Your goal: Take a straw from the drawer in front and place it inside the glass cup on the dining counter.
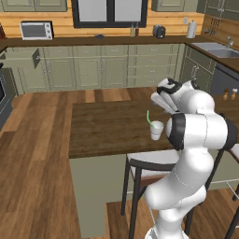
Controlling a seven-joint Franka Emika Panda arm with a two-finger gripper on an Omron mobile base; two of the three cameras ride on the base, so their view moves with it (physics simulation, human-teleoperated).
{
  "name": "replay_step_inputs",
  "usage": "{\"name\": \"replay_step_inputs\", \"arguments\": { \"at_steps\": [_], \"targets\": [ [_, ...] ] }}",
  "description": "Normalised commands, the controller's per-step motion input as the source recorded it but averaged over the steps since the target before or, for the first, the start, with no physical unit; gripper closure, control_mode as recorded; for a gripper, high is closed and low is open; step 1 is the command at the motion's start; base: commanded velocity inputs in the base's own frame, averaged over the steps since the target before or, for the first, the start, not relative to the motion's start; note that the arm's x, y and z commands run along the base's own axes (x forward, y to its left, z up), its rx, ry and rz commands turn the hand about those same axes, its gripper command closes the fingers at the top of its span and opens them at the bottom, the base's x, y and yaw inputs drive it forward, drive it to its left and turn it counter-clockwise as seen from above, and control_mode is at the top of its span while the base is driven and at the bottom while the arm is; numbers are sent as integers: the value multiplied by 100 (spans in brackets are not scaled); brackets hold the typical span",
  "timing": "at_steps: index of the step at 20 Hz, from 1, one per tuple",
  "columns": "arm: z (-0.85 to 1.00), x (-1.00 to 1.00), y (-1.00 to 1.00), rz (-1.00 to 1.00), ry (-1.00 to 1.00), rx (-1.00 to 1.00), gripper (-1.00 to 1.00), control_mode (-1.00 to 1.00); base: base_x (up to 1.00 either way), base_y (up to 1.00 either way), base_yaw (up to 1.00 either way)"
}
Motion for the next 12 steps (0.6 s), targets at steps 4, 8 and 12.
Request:
{"name": "replay_step_inputs", "arguments": {
  "at_steps": [4,8,12],
  "targets": [
    [30,-26,-47,0,0,-2,-100,-100,0,0,0],
    [45,-62,-41,0,-1,-1,-100,-100,0,0,0],
    [52,-87,-7,0,-1,-10,-100,-100,0,0,0]
  ]
}}
